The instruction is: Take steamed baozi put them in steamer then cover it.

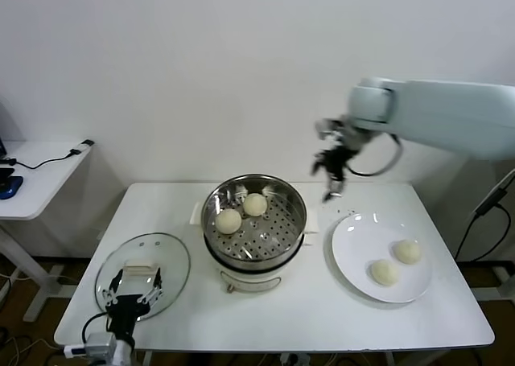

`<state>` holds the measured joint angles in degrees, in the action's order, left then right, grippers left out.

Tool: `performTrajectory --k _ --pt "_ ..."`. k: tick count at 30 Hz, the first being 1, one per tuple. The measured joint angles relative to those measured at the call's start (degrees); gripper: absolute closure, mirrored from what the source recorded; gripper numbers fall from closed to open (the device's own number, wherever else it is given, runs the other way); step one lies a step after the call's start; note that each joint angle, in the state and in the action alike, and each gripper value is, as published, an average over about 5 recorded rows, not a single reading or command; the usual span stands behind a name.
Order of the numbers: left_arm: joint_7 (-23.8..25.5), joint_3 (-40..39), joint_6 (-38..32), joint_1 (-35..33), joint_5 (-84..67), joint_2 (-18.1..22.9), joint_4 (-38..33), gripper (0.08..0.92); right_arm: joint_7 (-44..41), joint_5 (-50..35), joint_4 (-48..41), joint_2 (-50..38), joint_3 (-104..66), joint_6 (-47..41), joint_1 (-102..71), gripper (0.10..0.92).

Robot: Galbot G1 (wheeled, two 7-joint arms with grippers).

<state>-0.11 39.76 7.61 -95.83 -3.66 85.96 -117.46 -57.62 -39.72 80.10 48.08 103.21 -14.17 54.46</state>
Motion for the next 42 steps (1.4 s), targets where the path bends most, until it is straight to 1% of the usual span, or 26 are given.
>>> performTrajectory --k 6,14,22,37,39,42 --pt "0.10 -0.09 0.28 0.31 0.15 0.03 0.12 0.177 0.50 7.79 2.69 -9.66 -0.92 -0.07 -5.55 0.203" --pt "0.17 0.13 0.42 0.30 0.31 0.05 0.28 0.177 1.89 15.94 1.43 -15.54 -8.52 -0.72 -17.46 0.203" --pt "0.15 0.18 0.34 0.18 0.34 0.09 0.78 0.177 3.61 19.64 -1.52 -16.57 -15.46 -1.76 -27.38 0.203" --pt "0.08 0.25 0.25 0.10 0.40 0.09 1.31 0.177 7.03 23.20 -5.86 -14.62 -24.32 -2.92 -39.45 0.205" --pt "0.08 0.18 0.23 0.10 0.45 0.09 1.30 0.177 7.36 23.33 -6.06 -14.48 -25.15 -2.92 -40.14 0.223" --pt "0.08 0.11 0.23 0.05 0.51 0.09 1.19 0.177 7.41 23.38 -6.07 -14.51 -25.79 -2.89 -40.67 0.294"
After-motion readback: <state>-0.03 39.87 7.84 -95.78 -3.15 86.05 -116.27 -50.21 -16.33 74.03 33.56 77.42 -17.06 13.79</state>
